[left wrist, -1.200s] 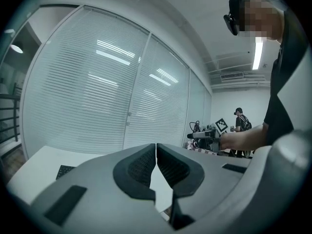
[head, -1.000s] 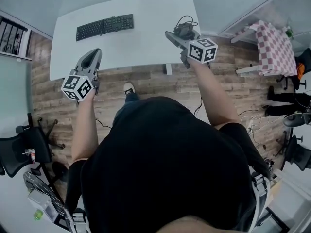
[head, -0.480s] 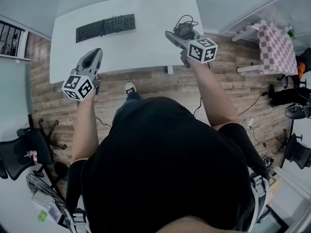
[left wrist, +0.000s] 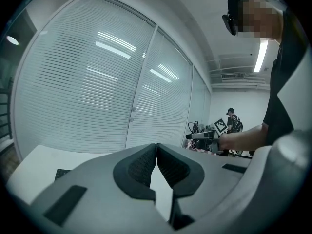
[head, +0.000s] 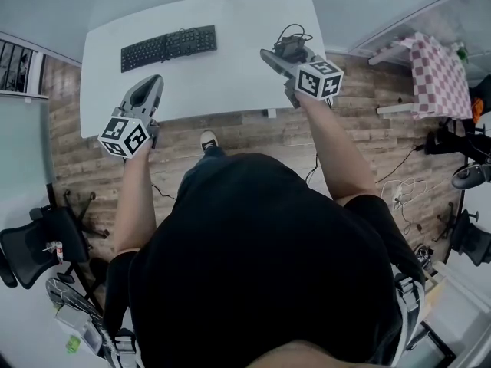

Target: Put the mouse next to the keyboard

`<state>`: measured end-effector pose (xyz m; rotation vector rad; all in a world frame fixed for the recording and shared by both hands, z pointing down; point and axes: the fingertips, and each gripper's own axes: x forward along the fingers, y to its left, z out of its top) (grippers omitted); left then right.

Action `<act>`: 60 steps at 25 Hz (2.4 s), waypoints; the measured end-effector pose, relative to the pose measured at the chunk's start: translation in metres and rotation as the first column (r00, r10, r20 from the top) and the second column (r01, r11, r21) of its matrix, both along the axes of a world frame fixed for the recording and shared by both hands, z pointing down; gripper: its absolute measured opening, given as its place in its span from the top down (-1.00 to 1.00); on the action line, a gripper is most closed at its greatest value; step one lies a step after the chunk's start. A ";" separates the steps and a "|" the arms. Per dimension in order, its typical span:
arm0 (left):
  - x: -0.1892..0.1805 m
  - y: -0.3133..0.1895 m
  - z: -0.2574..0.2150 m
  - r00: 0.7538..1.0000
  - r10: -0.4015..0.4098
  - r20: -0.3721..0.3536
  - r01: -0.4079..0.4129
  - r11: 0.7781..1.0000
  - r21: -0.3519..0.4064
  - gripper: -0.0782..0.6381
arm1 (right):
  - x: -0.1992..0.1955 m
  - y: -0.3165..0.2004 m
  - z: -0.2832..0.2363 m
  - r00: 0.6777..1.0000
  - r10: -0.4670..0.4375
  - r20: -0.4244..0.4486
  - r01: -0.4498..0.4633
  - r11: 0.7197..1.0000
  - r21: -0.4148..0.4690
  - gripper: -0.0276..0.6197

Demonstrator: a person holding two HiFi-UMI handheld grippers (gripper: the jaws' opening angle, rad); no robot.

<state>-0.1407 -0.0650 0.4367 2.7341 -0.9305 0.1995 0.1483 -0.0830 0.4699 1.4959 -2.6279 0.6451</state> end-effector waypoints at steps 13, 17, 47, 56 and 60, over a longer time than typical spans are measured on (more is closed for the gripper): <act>-0.005 -0.041 0.006 1.000 0.019 -0.004 -0.019 1.000 -0.017 0.71 | -0.011 -0.034 0.012 1.000 0.007 -0.007 -0.007 1.000 -0.026 -0.23; -0.009 -0.048 0.011 1.000 0.025 -0.004 -0.025 0.999 -0.023 0.71 | -0.015 -0.041 0.016 1.000 0.009 -0.011 -0.009 0.999 -0.033 -0.23; -0.080 -0.136 0.017 0.998 0.055 -0.043 -0.057 0.997 -0.045 0.71 | -0.082 -0.111 0.004 0.998 0.048 -0.048 -0.049 0.998 -0.038 -0.23; -0.114 -0.157 0.012 0.997 0.065 -0.052 -0.067 0.997 -0.039 0.71 | -0.112 -0.129 -0.005 0.996 0.060 -0.061 -0.062 0.998 -0.030 -0.22; -0.124 -0.169 0.014 0.996 0.069 -0.054 -0.071 0.996 -0.045 0.71 | -0.122 -0.141 -0.005 0.997 0.061 -0.055 -0.063 0.997 -0.035 -0.23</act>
